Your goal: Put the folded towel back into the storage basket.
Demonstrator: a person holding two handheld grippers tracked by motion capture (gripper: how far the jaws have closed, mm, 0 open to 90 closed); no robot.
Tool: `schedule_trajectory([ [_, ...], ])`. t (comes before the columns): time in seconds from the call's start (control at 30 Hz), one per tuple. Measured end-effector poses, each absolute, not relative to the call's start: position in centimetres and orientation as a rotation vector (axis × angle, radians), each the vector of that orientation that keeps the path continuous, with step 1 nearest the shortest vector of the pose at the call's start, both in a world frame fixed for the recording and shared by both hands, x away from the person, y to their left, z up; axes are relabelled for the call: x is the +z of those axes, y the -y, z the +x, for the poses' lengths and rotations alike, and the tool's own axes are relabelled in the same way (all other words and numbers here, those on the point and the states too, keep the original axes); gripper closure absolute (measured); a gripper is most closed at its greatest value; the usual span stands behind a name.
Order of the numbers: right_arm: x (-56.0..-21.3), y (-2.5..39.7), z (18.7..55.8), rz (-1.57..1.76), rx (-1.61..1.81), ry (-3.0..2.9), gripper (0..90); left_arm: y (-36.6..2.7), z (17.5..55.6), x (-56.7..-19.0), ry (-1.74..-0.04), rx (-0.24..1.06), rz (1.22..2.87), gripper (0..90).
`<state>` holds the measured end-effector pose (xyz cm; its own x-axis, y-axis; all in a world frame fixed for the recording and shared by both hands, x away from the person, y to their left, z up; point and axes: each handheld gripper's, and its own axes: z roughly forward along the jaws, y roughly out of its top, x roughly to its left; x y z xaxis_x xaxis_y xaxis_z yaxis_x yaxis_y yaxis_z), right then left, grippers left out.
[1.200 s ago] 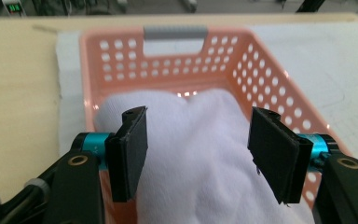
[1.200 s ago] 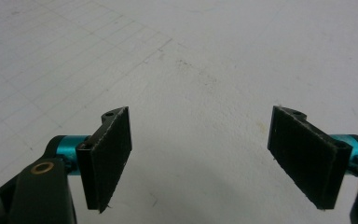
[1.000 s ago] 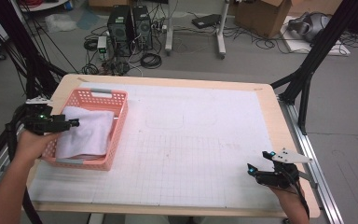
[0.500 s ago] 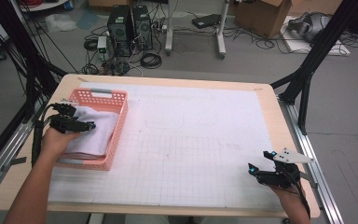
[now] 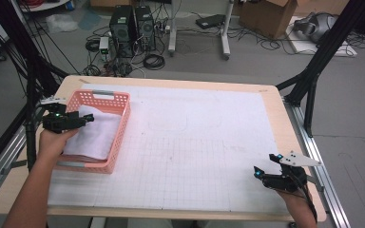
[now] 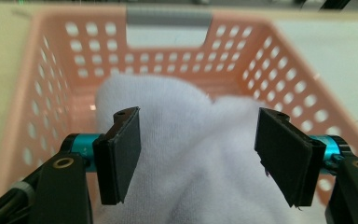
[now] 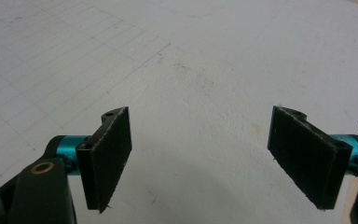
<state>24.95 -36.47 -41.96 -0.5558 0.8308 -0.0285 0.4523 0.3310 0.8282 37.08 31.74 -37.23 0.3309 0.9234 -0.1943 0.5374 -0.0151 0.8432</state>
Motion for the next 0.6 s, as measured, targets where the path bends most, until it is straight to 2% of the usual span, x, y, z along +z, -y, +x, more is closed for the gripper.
schedule_trajectory([
  [0.07, -42.0, 36.4, 25.0, 1.123, 1.120, -2.151, 20.5, -31.9, 36.7, -37.1, -1.267, 0.479, 1.670, 36.9],
  [0.13, -41.9, 36.3, 25.0, 1.119, 1.119, -2.153, 20.5, -31.5, 36.8, -37.4, -1.243, 0.423, 1.722, 48.2],
  [0.17, -41.9, 36.2, 25.0, 1.123, 1.120, -2.155, 20.5, -31.2, 37.0, -37.7, -1.253, 0.404, 1.755, 48.7],
  [0.27, -41.9, 36.0, 25.0, 1.119, 1.119, -2.159, 20.5, -30.5, 37.6, -38.5, -1.280, 0.380, 1.825, 44.6],
  [0.33, -41.9, 36.1, 25.0, 1.116, 1.117, -2.159, 20.5, -29.6, 38.3, -39.6, -1.353, 0.444, 1.926, 42.8],
  [0.4, -41.9, 36.3, 24.9, 1.122, 1.118, -2.152, 20.5, -29.5, 38.6, -40.0, -1.381, 0.470, 1.946, 42.8],
  [0.53, -42.0, 36.6, 24.9, 1.129, 1.121, -2.147, 20.5, -29.8, 38.6, -39.9, -1.423, 0.498, 1.936, 42.8],
  [0.6, -41.9, 36.6, 24.9, 1.123, 1.121, -2.147, 20.6, -30.2, 38.2, -39.5, -1.419, 0.482, 1.857, 40.7],
])
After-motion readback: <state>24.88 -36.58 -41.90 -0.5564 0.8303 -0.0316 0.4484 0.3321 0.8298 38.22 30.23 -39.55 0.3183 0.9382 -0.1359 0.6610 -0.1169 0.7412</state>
